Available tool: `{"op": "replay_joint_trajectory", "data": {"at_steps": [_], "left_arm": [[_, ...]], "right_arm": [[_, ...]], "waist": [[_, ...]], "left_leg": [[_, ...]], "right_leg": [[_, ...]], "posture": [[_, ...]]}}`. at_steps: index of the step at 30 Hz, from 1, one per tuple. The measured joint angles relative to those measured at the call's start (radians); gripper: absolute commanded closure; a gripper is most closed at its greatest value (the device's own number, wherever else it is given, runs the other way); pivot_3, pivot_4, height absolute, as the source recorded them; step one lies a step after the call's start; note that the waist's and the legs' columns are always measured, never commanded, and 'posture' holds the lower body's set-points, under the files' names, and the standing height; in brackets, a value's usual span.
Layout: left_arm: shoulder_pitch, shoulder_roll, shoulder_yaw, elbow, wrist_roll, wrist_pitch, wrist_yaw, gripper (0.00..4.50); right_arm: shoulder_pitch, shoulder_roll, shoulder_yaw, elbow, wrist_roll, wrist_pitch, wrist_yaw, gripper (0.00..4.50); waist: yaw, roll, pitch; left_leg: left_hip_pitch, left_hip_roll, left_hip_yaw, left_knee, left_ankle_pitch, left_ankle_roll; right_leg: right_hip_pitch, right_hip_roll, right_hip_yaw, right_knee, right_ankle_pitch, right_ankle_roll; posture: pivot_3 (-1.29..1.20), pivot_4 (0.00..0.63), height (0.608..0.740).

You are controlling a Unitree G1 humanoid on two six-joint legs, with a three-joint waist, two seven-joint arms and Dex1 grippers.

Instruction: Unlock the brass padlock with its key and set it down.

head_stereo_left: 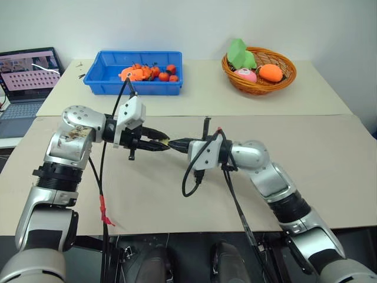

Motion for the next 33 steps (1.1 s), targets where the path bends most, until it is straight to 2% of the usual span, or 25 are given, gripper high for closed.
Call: {"op": "replay_joint_trajectory", "data": {"at_steps": [4,5,6,10,17,24,28,33], "left_arm": [[0.000,-0.002,-0.002,-0.001,0.000,0.001,0.002,3.64],[0.000,-0.002,-0.002,-0.001,0.000,0.001,0.003,3.64],[0.000,-0.002,-0.002,-0.001,0.000,0.002,0.005,3.64],[0.000,-0.002,-0.002,-0.001,0.000,0.003,0.006,3.64],[0.001,-0.002,-0.002,-0.001,0.000,0.011,0.007,3.64],[0.000,-0.002,-0.002,-0.001,0.000,0.012,0.006,3.64],[0.000,-0.002,-0.002,-0.001,0.000,0.012,0.005,3.64],[0.000,0.001,-0.002,-0.001,0.000,0.012,0.004,3.64]], "right_arm": [[-0.005,-0.005,-0.002,-0.012,-0.044,-0.011,-0.031,4.43],[-0.007,-0.010,-0.002,-0.003,-0.072,-0.035,-0.052,3.91],[-0.012,-0.020,-0.002,0.006,-0.101,-0.059,-0.068,3.71],[-0.015,-0.046,-0.002,0.035,-0.158,-0.116,-0.101,2.35],[-0.015,-0.116,-0.001,0.073,-0.299,-0.309,-0.210,2.35],[-0.014,-0.207,0.049,0.168,-0.639,-0.555,-0.475,2.35],[-0.014,-0.194,0.075,0.205,-0.757,-0.587,-0.599,2.35],[-0.051,-0.172,0.079,0.256,-0.816,-0.585,-0.683,2.35]], "waist": [[0.001,0.000,0.000],[0.002,0.000,0.000],[0.002,0.000,0.000],[0.001,0.000,0.000],[0.001,0.000,0.000],[-0.001,0.000,0.000],[-0.002,0.000,0.000],[-0.002,0.000,0.000]], "left_leg": [[0.000,-0.001,0.000,0.000,0.000,0.000],[0.000,-0.001,0.000,0.000,0.000,0.000],[0.000,-0.001,0.000,0.000,0.000,0.000],[0.000,0.000,0.000,0.000,0.000,0.000],[0.000,0.000,0.000,0.000,0.000,0.000],[0.000,0.000,0.001,0.000,0.000,0.000],[0.000,0.000,0.001,0.000,0.000,-0.001],[0.000,0.000,0.001,0.001,0.000,-0.001]], "right_leg": [[0.000,0.000,0.000,0.000,0.000,0.000],[0.000,0.000,0.000,0.000,0.000,0.000],[0.000,0.000,0.000,0.000,0.000,0.000],[0.000,0.000,0.000,0.000,0.000,0.000],[0.000,0.000,0.000,0.000,0.000,0.000],[-0.001,0.000,0.001,0.001,-0.001,0.001],[-0.001,0.000,0.001,0.001,-0.001,0.001],[-0.001,0.000,0.001,0.001,-0.001,0.001]], "posture": [[0.00,0.150,0.664],[0.00,0.150,0.664],[0.00,0.150,0.664],[0.00,0.150,0.664],[0.00,0.150,0.664],[0.00,0.150,0.664],[0.00,0.150,0.664],[0.00,0.150,0.664]]}}
